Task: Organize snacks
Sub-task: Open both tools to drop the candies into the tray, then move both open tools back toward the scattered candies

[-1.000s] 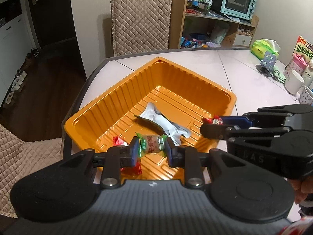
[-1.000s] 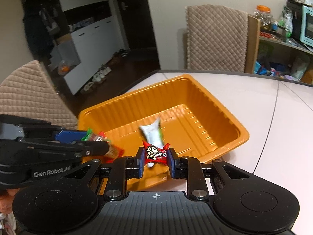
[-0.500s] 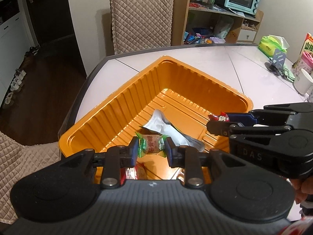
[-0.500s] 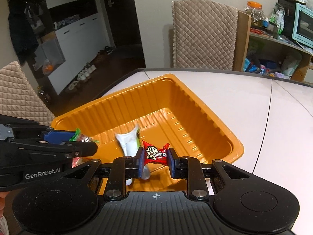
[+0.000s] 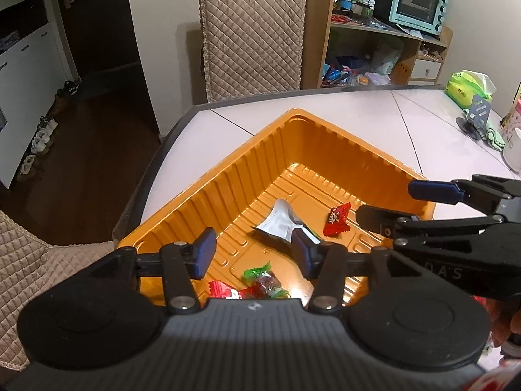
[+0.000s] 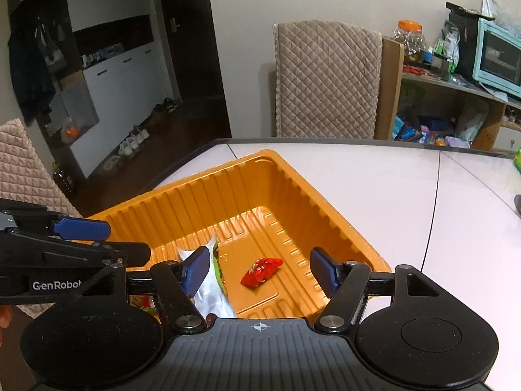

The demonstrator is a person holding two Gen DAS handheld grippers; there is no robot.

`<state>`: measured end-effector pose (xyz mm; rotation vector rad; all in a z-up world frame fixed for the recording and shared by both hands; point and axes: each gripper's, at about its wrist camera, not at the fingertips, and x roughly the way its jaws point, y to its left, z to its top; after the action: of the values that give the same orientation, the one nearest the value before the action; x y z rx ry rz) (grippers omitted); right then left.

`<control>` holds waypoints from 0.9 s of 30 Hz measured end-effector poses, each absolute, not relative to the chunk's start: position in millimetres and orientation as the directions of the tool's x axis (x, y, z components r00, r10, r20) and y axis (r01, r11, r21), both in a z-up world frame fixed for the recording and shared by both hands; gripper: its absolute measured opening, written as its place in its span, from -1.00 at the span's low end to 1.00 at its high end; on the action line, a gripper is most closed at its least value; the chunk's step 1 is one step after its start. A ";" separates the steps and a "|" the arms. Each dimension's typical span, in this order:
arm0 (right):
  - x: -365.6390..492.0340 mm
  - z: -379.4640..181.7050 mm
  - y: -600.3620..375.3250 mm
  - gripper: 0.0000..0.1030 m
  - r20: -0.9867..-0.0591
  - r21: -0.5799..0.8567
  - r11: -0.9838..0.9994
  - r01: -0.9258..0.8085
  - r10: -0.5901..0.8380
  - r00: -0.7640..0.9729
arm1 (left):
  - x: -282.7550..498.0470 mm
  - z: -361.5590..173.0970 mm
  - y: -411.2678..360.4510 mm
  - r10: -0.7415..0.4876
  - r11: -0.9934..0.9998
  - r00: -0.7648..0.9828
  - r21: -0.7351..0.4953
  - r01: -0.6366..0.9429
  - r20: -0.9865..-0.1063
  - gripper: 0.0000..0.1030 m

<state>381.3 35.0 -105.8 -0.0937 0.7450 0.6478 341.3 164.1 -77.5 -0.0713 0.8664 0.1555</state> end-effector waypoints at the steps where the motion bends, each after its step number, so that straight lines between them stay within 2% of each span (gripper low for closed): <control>1: 380.6 -105.6 33.9 0.32 -0.659 0.148 0.802 -0.578 0.516 0.547 | 339.9 -76.1 164.0 0.109 0.986 0.639 0.001 -0.167 -0.762 -0.03; 3: 379.0 -104.6 31.2 0.32 -0.660 0.153 0.802 -0.578 0.518 0.544 | 337.1 -73.4 163.4 0.114 0.985 0.642 0.004 -0.170 -0.758 0.02; 27: 299.6 -68.7 -14.4 0.32 -0.620 0.225 0.757 -0.613 0.597 0.509 | 255.9 -34.5 135.2 0.146 0.974 0.666 -0.011 -0.226 -0.731 0.04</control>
<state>299.6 -14.4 -68.7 -0.0249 0.7369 0.7288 255.9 135.2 -34.5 -0.1045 0.8155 0.2108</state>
